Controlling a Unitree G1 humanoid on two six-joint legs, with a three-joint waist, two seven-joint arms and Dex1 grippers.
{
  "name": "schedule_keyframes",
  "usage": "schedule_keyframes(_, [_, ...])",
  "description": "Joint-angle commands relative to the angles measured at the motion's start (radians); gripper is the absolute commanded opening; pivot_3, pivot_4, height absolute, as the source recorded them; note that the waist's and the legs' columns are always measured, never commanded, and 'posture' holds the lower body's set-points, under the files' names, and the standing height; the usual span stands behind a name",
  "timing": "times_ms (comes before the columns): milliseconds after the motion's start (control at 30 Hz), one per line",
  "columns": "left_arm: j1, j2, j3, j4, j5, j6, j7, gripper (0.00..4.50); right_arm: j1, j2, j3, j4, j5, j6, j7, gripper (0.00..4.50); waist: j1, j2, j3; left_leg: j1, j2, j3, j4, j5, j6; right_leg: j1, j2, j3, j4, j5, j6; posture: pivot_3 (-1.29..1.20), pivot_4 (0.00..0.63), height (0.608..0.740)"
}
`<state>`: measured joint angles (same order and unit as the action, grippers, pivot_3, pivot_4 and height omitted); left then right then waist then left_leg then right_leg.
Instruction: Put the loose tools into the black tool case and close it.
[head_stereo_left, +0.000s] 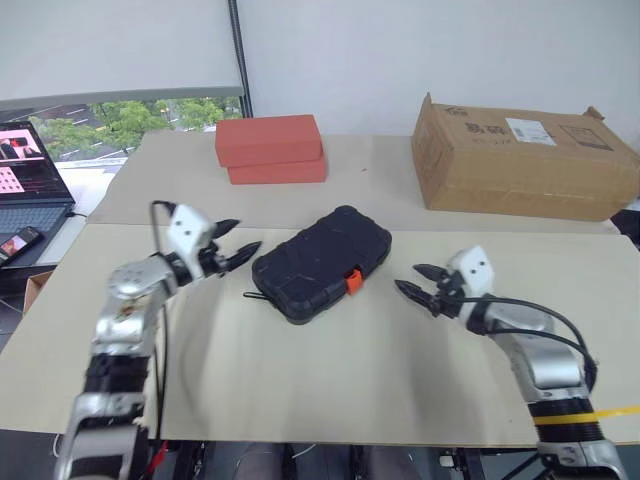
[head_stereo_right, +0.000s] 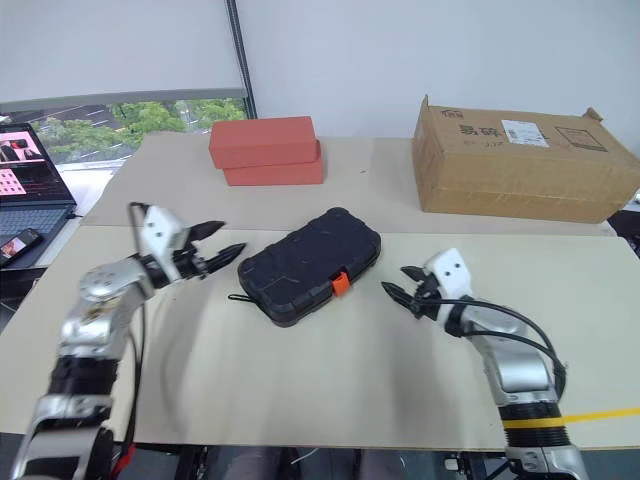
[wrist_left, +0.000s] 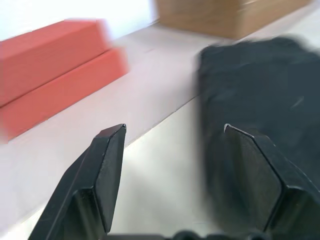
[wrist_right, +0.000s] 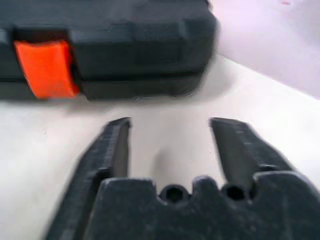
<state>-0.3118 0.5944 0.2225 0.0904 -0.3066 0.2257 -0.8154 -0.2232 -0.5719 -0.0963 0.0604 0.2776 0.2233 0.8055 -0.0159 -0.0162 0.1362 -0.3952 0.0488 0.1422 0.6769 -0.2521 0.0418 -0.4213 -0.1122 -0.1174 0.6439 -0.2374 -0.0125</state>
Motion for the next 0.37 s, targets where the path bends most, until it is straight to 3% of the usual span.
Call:
schedule_keyframes(33, [0.157, 0.021, 0.11, -0.138, -0.058, 0.076, 0.046, 3.37, 0.003, -0.048, -0.073, 0.069, 0.067, -0.138, 0.143, 4.42, 0.002, 0.0, 0.0, 0.0, 0.0, 0.0, 0.0, 0.0, 0.0, 0.0, 0.0, 0.0, 0.0, 0.0, 0.0, 0.0, 0.15, 0.711])
schedule_keyframes(167, [0.332, 0.014, 0.163, -0.211, -0.06, 0.091, 0.08, 3.37, 0.005, -0.086, -0.108, 0.196, 0.087, -0.212, 0.24, 4.42, 0.006, 0.0, 0.001, 0.001, 0.0, 0.0, 0.0, -0.003, 0.004, 0.001, -0.001, 0.0, -0.001, 0.0, 0.0, 0.0, 0.15, 0.711])
schedule_keyframes(367, [0.389, 0.017, 0.171, -0.187, -0.051, 0.039, 0.082, 3.37, -0.04, -0.073, -0.108, 0.31, 0.078, -0.275, 0.273, 4.42, 0.02, 0.001, 0.001, 0.001, 0.001, -0.002, 0.0, -0.003, 0.003, 0.0, -0.002, -0.001, -0.001, -0.001, 0.001, 0.0, 0.15, 0.711])
